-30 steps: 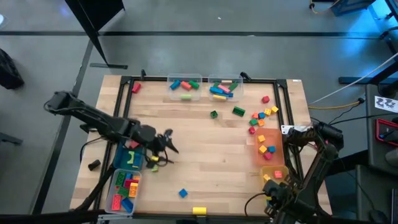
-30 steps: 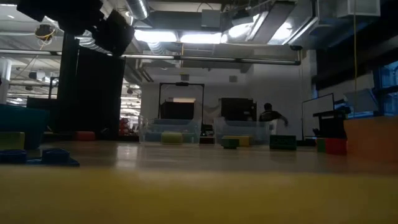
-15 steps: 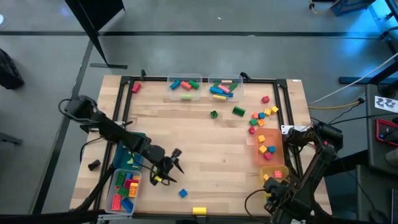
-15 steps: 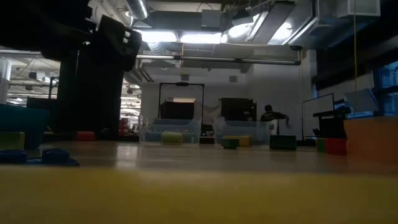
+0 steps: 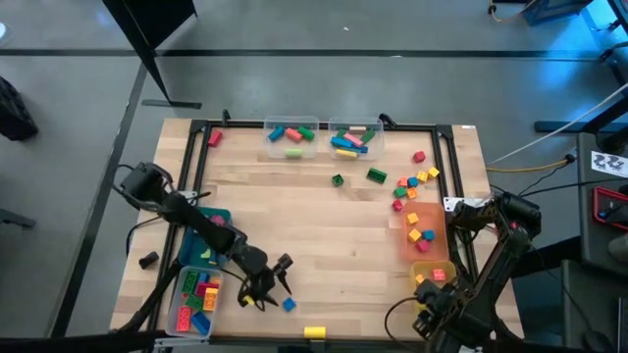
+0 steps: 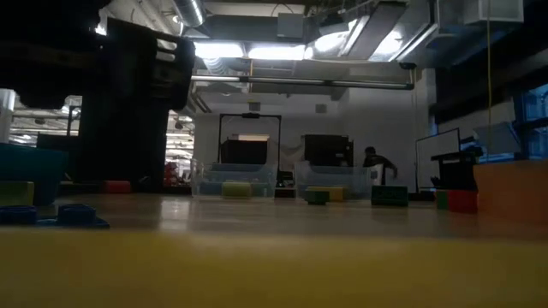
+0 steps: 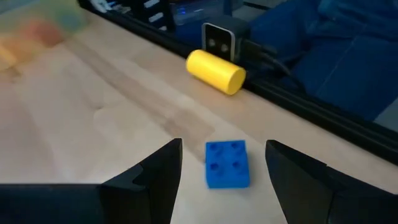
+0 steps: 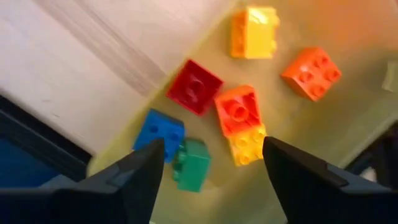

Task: Sort blocks by size
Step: Put the blue game piece into the yellow bin

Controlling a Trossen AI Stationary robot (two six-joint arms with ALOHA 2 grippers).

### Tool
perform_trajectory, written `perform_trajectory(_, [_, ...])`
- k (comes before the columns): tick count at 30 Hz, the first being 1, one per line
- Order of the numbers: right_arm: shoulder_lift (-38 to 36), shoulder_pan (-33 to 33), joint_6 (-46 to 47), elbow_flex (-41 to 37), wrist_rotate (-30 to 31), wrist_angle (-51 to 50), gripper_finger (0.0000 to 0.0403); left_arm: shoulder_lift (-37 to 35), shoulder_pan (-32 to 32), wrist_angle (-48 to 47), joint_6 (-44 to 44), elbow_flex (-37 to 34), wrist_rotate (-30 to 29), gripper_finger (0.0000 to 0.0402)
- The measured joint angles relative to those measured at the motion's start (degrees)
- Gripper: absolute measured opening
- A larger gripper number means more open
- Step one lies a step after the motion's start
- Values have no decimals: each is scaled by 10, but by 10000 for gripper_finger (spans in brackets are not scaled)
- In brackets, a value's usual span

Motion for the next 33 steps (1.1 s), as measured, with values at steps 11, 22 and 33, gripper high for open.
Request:
perform_trajectory(11, [0, 0, 0, 0, 50, 40, 271, 72, 16, -4, -18, 46, 46, 216])
perform_trajectory(22, [0, 0, 0, 0, 50, 40, 271, 124, 18, -6, -21, 60, 46, 216])
perform_trajectory(33, [-1, 0, -17, 26, 10, 14, 271, 124, 23, -2, -20, 61, 46, 122])
